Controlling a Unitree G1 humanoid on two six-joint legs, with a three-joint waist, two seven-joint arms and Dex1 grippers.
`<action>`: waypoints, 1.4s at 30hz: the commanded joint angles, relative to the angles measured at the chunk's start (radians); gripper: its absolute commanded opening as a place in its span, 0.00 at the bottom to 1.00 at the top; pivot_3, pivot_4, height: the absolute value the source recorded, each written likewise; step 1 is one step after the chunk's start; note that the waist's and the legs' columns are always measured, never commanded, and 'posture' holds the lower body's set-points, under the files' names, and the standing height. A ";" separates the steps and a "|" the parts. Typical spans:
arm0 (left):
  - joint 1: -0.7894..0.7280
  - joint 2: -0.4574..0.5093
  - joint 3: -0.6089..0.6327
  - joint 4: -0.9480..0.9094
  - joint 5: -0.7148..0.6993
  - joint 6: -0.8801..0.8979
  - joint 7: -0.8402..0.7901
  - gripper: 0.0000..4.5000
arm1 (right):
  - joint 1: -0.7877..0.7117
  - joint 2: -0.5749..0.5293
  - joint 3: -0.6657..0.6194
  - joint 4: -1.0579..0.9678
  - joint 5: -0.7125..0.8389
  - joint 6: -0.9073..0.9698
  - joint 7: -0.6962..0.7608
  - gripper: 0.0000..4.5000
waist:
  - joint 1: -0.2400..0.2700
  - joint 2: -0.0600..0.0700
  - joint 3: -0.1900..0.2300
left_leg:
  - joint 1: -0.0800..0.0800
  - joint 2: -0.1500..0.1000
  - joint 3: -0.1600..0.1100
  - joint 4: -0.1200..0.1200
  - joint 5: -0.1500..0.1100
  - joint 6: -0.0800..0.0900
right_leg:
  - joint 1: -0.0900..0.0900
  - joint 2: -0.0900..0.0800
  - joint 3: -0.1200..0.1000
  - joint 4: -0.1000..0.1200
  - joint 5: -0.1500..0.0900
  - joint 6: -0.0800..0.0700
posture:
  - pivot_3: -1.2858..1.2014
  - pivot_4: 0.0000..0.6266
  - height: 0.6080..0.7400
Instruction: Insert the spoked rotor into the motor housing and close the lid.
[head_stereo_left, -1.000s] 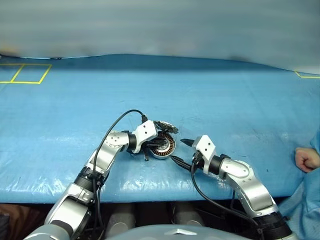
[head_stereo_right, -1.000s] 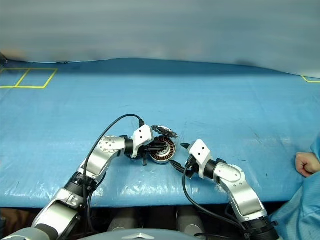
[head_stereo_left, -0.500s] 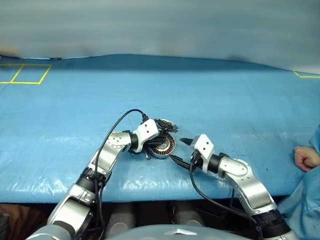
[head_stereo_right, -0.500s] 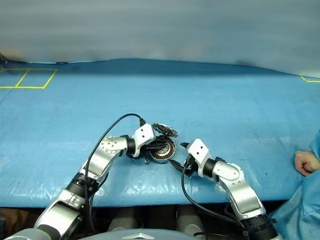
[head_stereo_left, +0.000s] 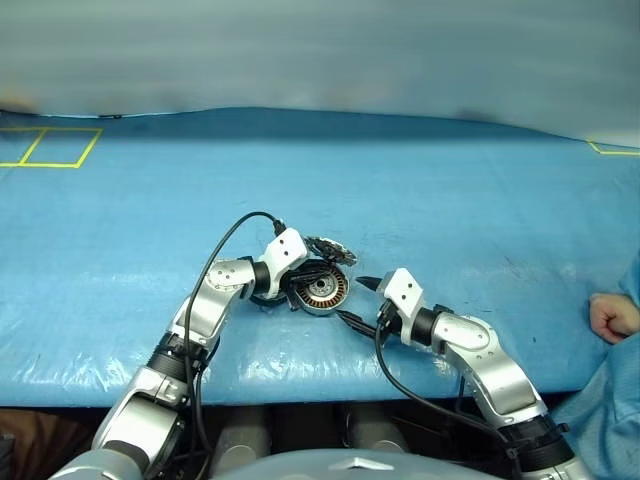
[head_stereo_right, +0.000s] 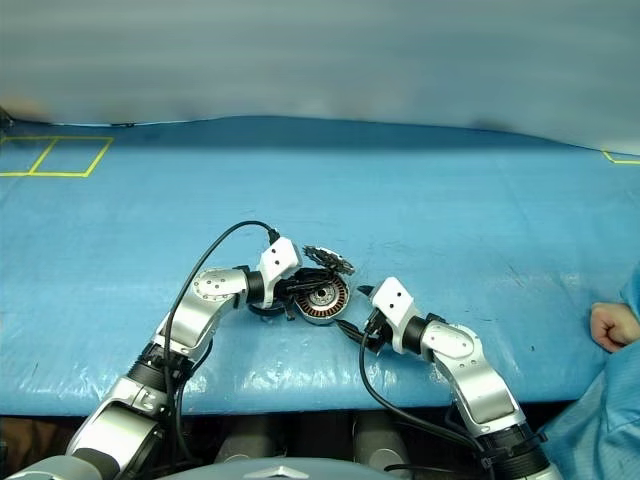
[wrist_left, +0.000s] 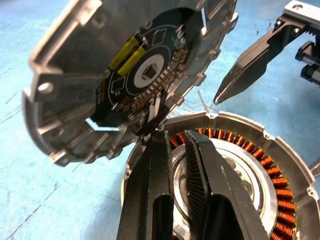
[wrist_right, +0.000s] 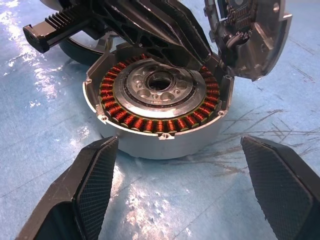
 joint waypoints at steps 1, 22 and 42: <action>-0.010 0.013 -0.039 -0.016 0.034 -0.018 -0.015 0.11 | -0.009 0.004 -0.010 -0.017 0.007 -0.023 0.003 0.92 | 0.000 0.000 0.000 | 0.000 0.000 0.000 0.000 0.000 0.000 | 0.000 0.000 0.000 0.000 0.000 0.000 | 0.52 0.24 1.00; -0.014 0.085 -0.114 0.017 0.182 0.018 0.035 0.01 | 0.007 -0.025 -0.053 -0.025 0.020 -0.020 0.012 0.92 | -0.004 0.001 -0.001 | 0.004 0.001 0.000 0.000 0.000 0.000 | 0.003 0.000 0.001 0.000 0.000 0.000 | 0.52 0.24 1.00; 0.019 0.114 0.012 -0.093 0.001 -0.007 -0.057 0.01 | -0.014 -0.020 -0.030 0.003 0.023 -0.024 0.049 0.92 | -0.009 0.000 0.000 | 0.000 0.001 0.000 -0.001 0.000 0.000 | -0.001 0.000 0.000 0.000 0.000 0.000 | 0.52 0.24 1.00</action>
